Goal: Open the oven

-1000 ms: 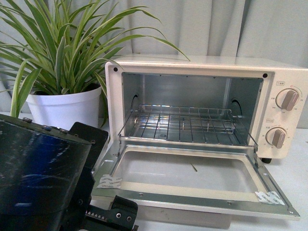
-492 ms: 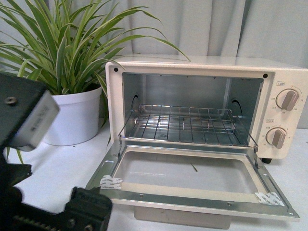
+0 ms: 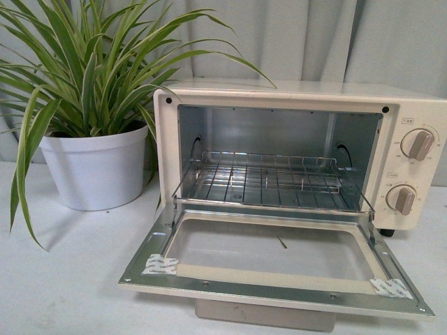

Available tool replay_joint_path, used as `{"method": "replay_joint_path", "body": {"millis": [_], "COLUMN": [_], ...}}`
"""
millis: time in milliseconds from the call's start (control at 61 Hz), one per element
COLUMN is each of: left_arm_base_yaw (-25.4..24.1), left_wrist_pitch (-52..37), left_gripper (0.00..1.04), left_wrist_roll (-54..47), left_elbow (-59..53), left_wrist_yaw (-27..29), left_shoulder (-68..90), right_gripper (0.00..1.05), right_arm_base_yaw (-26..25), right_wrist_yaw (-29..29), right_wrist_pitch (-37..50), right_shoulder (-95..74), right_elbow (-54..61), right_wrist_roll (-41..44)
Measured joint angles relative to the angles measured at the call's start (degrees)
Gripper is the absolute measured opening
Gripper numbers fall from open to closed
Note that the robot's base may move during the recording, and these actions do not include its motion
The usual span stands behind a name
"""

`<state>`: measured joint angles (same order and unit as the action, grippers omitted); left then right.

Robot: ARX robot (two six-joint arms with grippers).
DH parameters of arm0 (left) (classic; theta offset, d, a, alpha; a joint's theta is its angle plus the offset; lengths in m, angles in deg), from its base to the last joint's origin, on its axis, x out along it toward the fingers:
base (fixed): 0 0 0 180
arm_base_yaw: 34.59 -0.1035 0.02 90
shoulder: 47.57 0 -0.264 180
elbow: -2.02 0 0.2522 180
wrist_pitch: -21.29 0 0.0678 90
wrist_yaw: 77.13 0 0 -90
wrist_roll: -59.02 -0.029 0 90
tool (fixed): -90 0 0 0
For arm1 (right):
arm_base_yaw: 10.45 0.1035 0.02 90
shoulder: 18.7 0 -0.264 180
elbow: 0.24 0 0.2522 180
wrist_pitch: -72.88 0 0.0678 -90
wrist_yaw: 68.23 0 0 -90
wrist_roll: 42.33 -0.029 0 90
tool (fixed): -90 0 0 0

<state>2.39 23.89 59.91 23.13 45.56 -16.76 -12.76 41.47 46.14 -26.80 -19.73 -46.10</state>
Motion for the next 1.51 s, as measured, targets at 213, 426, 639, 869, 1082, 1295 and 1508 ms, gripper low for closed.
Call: {"method": "replay_joint_path", "body": {"millis": [213,426,639,869,1082,1295,1508], "left_arm_base_yaw": [-2.5,-4.5,-14.5,-24.6,-36.6,-36.7,-36.7], "left_wrist_pitch": [1.2,-5.4,6.4,9.7,11.1,11.1,11.1], "left_gripper": [0.98,0.85,0.40,0.04,0.04,0.04,0.41], "left_wrist_roll": [0.2,-0.3,-0.5,-0.5,-0.6,-0.6,-0.6], "left_elbow": [-1.4,-4.0,-6.6,-6.6,-6.6,-6.6,-6.6], "left_wrist_yaw": [-0.2,-1.9,-11.3,-21.0,-32.3,-32.5,-32.5], "left_shoulder": [-6.5,-8.3,-25.4,-29.2,-30.6,-30.6,-30.6], "right_gripper": [0.95,0.82,0.37,0.01,0.01,0.01,0.36], "right_arm_base_yaw": [2.4,2.5,2.1,2.1,2.1,2.1,2.1], "right_wrist_yaw": [-2.0,-14.0,-19.6,-19.7,-19.7,-19.7,-19.7], "right_wrist_pitch": [3.1,10.7,12.8,12.8,12.8,12.8,12.8], "right_shoulder": [2.0,6.1,7.9,7.9,7.9,7.9,7.9], "right_elbow": [1.4,4.9,5.3,5.3,5.3,5.3,5.3], "right_wrist_roll": [-0.4,1.7,3.3,3.6,3.6,3.6,3.7]}}
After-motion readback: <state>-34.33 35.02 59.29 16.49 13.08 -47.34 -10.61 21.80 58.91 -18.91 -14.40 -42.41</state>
